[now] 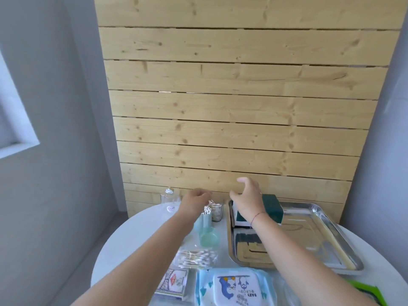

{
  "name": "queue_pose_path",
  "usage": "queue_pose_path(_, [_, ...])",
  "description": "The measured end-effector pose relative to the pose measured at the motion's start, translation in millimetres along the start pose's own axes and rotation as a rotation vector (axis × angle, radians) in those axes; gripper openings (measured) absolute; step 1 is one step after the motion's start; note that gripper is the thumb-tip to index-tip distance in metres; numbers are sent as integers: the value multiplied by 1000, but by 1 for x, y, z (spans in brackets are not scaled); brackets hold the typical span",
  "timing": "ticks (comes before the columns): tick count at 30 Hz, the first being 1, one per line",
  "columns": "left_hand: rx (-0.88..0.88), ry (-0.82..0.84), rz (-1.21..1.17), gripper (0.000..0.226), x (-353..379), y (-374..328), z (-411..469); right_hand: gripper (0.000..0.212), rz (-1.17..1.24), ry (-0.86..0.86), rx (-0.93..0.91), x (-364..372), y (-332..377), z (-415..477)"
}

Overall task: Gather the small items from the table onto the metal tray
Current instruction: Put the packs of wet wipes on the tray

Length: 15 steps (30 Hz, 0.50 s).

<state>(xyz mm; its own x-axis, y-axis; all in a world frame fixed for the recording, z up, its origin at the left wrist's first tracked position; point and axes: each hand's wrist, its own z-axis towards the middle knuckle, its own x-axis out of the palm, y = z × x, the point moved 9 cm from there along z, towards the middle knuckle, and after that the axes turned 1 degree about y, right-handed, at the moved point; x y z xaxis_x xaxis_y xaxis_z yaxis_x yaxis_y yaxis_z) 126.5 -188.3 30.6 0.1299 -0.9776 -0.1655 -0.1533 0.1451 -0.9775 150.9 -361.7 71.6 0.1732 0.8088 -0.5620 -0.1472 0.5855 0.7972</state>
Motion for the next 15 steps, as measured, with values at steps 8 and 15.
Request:
queue_pose_path(8, [-80,-96,45,15,-105,35,-36,38,43,317,-60,56,18,-51])
queue_pose_path(15, [-121,-61,174,20,-108,49,-35,37,-121,289,-19,52,-4,-42])
